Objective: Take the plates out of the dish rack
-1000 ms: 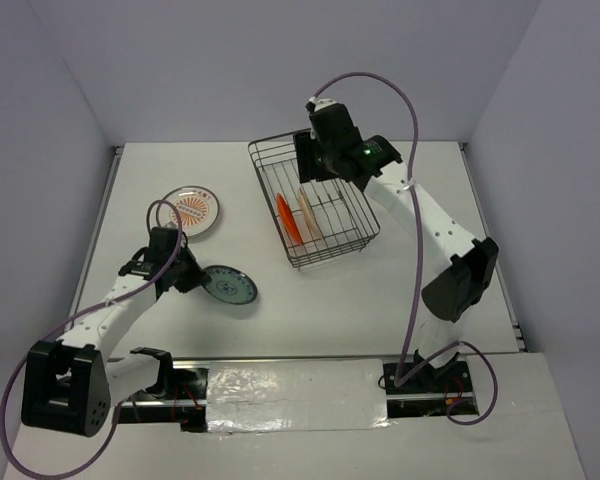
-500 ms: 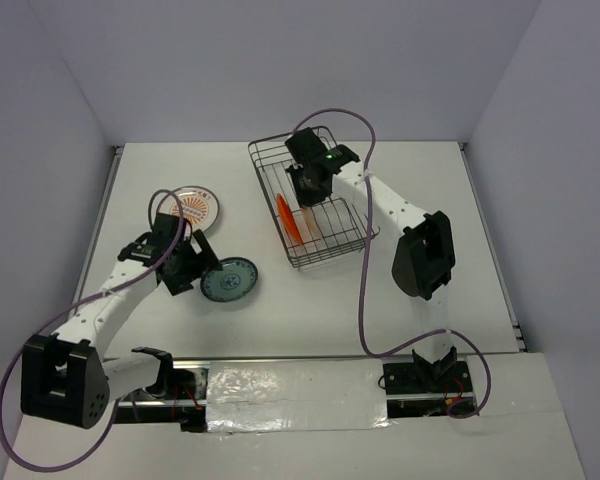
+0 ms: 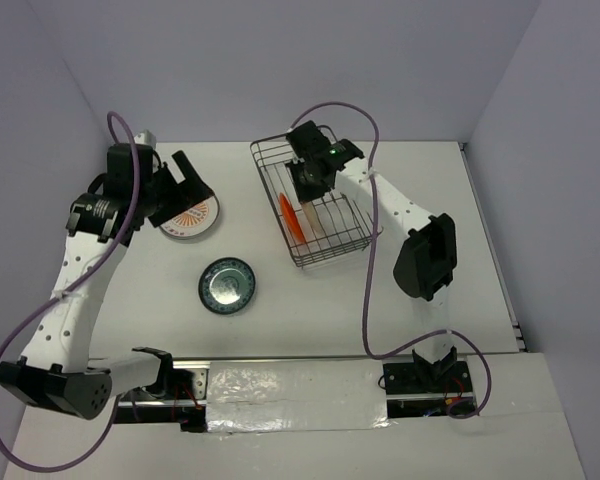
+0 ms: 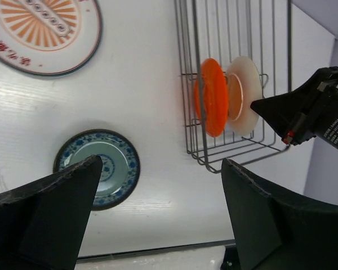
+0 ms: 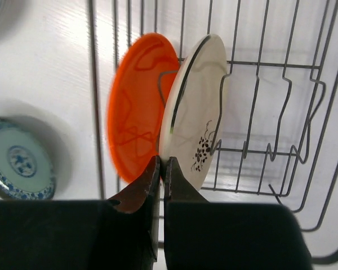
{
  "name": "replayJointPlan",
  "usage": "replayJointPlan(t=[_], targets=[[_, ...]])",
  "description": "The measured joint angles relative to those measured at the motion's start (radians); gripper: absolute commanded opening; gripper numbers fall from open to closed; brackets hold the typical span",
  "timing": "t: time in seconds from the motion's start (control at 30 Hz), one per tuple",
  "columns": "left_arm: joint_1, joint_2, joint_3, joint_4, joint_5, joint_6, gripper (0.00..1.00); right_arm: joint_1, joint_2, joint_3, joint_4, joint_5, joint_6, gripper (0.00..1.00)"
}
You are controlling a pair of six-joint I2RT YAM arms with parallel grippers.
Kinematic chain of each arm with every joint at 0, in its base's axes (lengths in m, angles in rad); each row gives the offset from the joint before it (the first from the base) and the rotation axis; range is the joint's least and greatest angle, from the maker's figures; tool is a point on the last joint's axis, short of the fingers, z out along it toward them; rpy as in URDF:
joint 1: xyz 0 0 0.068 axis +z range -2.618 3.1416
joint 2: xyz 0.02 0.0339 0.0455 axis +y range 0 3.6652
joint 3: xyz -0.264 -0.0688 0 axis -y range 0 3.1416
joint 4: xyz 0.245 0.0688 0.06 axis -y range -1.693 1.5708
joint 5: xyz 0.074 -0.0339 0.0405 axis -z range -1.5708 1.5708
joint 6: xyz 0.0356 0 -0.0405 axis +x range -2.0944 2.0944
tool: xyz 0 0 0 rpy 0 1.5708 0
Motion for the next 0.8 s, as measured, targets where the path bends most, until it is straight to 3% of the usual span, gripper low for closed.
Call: replayJointPlan(t=[0.23,0.37,0.5,0.7,0.8], targets=[[0.000,0.142,0.159,0.002,0.167,-0.060,0.99,0.002,-0.179,0.066,-0.037,-0.039,-0.134,0.00],[0.000,0.174,0.169,0.033,0.271,-0.172,1.00,0.054,-0.451,-0.135,0.065,-0.097,-0.351,0.00],[-0.001,0.174,0.147,0.079,0.364,-0.290,0.99,0.260,-0.640,-0.327,0.115,-0.094,-0.575,0.00],[-0.020,0.172,0.051,0.139,0.459,-0.401,0.97,0.367,-0.579,-0.337,0.138,-0.076,-0.738,0.00],[-0.035,0.171,0.030,0.126,0.462,-0.400,0.83,0.399,-0.503,-0.287,0.131,-0.036,-0.782,0.00]])
